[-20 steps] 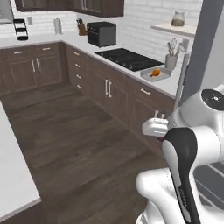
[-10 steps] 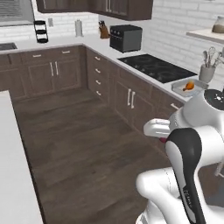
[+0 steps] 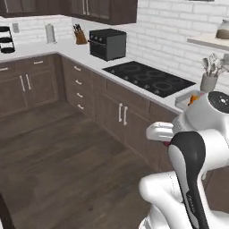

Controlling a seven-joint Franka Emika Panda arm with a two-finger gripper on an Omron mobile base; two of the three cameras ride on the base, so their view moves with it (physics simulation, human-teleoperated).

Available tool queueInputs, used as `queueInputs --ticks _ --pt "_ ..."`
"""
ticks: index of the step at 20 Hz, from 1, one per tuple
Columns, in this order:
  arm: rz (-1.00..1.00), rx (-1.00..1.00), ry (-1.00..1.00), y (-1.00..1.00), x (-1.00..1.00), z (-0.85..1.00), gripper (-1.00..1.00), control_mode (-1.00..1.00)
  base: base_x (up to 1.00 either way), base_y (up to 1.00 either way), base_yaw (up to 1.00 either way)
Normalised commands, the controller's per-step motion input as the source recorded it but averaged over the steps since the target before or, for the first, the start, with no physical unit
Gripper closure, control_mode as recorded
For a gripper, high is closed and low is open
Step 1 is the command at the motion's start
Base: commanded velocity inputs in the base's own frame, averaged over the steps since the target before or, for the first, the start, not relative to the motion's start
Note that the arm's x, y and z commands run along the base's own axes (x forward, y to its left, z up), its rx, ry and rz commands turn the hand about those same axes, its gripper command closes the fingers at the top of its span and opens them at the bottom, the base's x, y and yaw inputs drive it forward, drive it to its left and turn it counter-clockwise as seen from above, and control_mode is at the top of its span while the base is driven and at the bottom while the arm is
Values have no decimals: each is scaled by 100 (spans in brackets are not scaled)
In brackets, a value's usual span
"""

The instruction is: Place one tomato and one chicken drumstick in each tupperware on the nearby counter, to pack two identical lunches.

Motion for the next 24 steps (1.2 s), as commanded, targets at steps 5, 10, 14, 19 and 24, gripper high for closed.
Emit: queueInputs --ticks 5,10,14,19,24 --pt "0 0 0 0 0 0 100 100 100 -10 -51" --pt "0 0 0 0 0 0 100 100 100 -13 -55" --pt "0 0 0 0 0 0 100 100 97 -18 -57" --pt "0 0 0 0 0 0 100 100 63 8 -70" --pt "0 0 0 0 0 0 100 100 59 32 -71"
